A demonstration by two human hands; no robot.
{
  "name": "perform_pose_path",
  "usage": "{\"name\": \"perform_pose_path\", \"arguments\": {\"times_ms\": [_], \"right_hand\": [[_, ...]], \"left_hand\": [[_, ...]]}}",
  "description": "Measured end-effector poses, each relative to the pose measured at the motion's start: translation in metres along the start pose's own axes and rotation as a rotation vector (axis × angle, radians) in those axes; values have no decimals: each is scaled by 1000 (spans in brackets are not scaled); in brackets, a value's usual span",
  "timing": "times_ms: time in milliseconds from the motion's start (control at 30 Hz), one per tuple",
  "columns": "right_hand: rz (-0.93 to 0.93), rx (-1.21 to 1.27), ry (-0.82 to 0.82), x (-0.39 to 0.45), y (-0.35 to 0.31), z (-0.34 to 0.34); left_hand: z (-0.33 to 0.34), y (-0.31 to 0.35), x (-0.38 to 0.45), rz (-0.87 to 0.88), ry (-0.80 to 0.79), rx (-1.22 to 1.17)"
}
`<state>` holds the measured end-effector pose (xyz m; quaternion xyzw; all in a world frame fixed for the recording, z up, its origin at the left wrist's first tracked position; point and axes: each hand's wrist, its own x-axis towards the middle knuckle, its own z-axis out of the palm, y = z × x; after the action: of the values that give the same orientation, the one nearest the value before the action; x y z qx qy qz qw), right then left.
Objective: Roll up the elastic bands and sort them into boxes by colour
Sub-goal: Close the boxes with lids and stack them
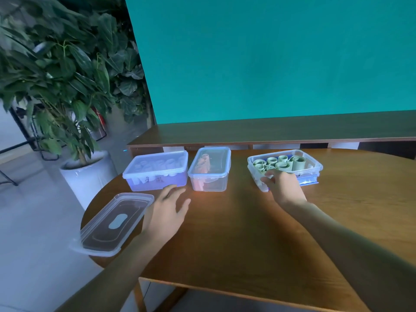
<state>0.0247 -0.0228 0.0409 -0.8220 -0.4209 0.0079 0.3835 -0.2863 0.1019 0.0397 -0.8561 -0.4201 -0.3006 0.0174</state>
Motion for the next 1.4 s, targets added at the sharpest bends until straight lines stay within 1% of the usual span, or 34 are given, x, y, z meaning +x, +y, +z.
{"name": "perform_pose_path", "arguments": {"times_ms": [233, 500, 800, 933, 1000, 1100, 1133, 1233, 1333, 1400], "right_hand": [[-62, 43, -60, -52, -16, -10], [-111, 46, -82, -121, -43, -11], [-157, 67, -44, -182, -71, -7], [-164, 94, -16, -197, -75, -3], [-181, 98, 1, -204, -77, -2], [-206, 105, 26, -216, -79, -4], [-212, 101, 34, -219, -80, -4], [-217, 110, 66, -229, -82, -5], [-219, 136, 47, -238, -87, -7], [-253, 138, 22, -244, -90, -9]], "left_hand": [[-32, -31, -31, -97, -45, -30], [-59, -51, -72, -122, -82, 26], [-73, -88, -125, -138, -69, -35], [-74, -95, -139, -187, -140, -86], [-74, -96, -143, -193, -150, -108], [-73, -97, -146, -165, -108, -156], [-73, -95, -148, -162, -105, -204], [-76, -81, -155, -163, -160, -382], [-76, -65, -162, -67, -97, -370], [-82, -51, -165, -7, -46, -372]]}}
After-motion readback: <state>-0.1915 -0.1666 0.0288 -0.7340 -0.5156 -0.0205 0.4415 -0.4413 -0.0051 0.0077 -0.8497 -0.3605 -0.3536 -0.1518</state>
